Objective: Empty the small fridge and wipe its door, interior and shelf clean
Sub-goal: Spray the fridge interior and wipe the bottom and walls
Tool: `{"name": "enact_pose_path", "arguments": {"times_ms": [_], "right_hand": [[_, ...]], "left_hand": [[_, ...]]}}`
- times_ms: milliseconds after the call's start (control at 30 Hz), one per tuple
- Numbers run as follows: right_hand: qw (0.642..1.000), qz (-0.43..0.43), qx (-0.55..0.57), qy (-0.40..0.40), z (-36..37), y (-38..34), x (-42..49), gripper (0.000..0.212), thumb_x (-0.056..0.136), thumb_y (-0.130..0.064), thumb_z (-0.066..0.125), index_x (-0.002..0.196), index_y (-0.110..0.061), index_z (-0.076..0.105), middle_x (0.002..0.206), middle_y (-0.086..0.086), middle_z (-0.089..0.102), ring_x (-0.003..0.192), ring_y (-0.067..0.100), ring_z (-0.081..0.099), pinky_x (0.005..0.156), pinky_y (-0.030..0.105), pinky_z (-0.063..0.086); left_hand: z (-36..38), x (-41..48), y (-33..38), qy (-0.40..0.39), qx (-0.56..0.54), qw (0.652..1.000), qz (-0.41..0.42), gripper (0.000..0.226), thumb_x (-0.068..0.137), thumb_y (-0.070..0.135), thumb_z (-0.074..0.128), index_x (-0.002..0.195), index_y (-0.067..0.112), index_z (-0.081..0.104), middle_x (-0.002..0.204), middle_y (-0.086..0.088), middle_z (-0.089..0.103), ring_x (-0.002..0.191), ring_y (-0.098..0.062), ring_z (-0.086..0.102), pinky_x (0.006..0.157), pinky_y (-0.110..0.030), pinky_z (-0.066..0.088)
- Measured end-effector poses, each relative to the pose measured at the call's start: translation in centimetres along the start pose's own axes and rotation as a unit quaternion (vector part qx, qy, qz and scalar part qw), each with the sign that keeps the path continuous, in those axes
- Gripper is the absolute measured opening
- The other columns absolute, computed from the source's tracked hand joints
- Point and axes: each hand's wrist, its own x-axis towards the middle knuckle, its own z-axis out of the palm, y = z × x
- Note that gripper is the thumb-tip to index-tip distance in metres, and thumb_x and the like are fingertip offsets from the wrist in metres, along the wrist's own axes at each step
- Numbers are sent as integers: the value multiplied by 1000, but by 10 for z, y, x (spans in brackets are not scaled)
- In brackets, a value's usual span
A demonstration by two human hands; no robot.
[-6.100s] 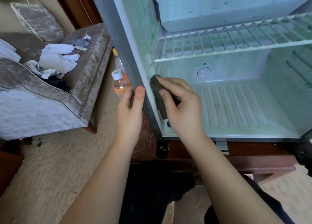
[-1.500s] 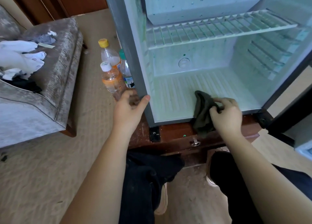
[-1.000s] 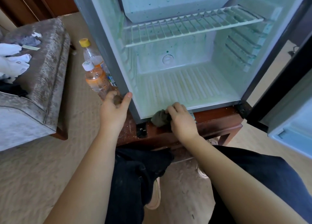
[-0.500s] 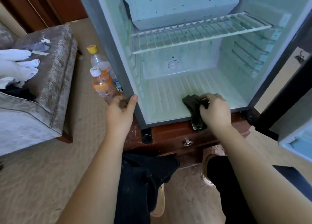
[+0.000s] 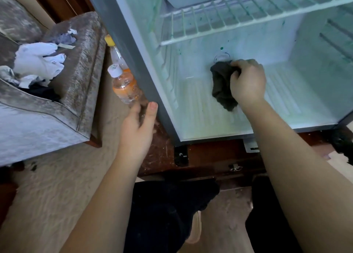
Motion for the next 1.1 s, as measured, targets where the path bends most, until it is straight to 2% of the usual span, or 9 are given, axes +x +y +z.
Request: {"name": "enact_pose_path", "arguments": {"times_ms": [67,133,200,367,500,667,867,1033,1100], "right_hand": [[992,-70,-43,-96,14,15,1,42,93,-19,48,134,-9,53,134,16,53,118,37,47,95,38,38],[983,-105,-55,-138,31,20,1,47,95,-18,49,141,-8,45,142,15,47,124,39,43,102,41,36],[979,-126,-44,-156,45,7,8,47,93,-11,46,140,-7,47,143,14,47,125,38,44,101,40,38],[965,-143,-22,-217,62,-29,6,46,92,-8,44,137,-11,52,138,12,52,125,30,47,101,30,37],[955,-147,-9,-257,44,-36,-24,41,93,-5,44,132,-9,56,129,12,59,117,27,52,88,25,35],[938,-194,-33,-286,-8,-41,-91,36,91,-2,49,124,-9,61,122,12,62,113,25,54,85,24,33],[955,-129,3,-267,-56,-10,-186,32,86,0,58,111,-15,72,109,9,70,103,30,61,90,38,49],[994,-101,31,-14,-104,-17,-207,28,80,-2,70,103,-17,76,121,4,67,105,26,56,92,33,44],[993,-100,-24,-52,-123,-26,-207,26,84,-10,67,105,-23,75,119,1,68,104,27,55,88,33,46]], "left_hand": [[1,1,-2,-7,27,999,18,36,97,45,40,121,23,54,90,21,61,78,14,60,78,-16,52],[2,2,-1,-11,42,999,32,33,96,50,36,119,31,50,90,20,61,79,7,62,79,-29,56],[2,3,-3,-13,43,998,37,29,98,51,35,119,35,48,95,19,63,82,0,65,78,-38,57],[4,4,-5,-7,45,998,46,23,100,45,36,119,37,47,99,19,63,81,-2,65,73,-35,58],[3,6,-5,-18,60,997,48,23,102,41,35,121,34,45,97,18,61,78,-6,65,71,-39,59],[6,4,-6,-9,50,998,38,41,97,55,32,131,37,44,118,2,63,105,-24,63,88,-48,53],[8,-5,-1,-25,-15,999,-21,39,84,72,31,109,45,45,108,13,61,104,-26,62,89,-53,52],[7,-21,0,-42,-90,992,-84,46,87,71,28,108,39,54,116,0,61,104,-23,62,98,-52,48],[5,-31,5,-51,-116,986,-104,41,100,55,28,120,28,52,114,0,60,95,-19,61,98,-50,48]]}}
